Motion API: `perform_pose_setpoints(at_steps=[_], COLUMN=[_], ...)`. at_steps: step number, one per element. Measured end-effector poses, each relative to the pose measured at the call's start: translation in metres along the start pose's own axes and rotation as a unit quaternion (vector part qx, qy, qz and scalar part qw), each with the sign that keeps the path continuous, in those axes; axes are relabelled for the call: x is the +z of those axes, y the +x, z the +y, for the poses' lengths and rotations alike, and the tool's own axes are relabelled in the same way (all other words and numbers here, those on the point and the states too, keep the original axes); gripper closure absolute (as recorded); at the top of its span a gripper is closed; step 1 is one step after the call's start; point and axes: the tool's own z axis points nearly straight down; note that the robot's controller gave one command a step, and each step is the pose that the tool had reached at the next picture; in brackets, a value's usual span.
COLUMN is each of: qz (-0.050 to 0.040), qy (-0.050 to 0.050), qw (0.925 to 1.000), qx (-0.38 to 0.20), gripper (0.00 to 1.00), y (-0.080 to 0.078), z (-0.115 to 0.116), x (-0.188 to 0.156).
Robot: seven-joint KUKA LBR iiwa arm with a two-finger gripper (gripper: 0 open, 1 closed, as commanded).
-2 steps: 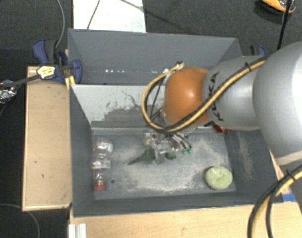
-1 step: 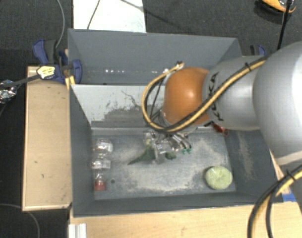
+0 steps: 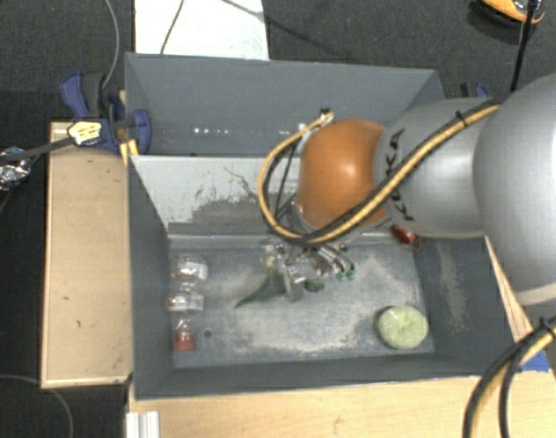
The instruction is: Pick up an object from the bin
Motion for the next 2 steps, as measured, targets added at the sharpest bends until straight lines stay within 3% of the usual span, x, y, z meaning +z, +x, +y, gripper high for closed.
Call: perform_pose_setpoints(at_steps=[1,2], qz=[-0.0037,-0.0025], qy=[0.0,0.0], qw=[0.9998,1.0], qx=[-0.017,-0.003], gripper=[1.0,1.0], y=[-0.006,-0.011], z=[0.001,-0.002], x=[-0.013,0.003])
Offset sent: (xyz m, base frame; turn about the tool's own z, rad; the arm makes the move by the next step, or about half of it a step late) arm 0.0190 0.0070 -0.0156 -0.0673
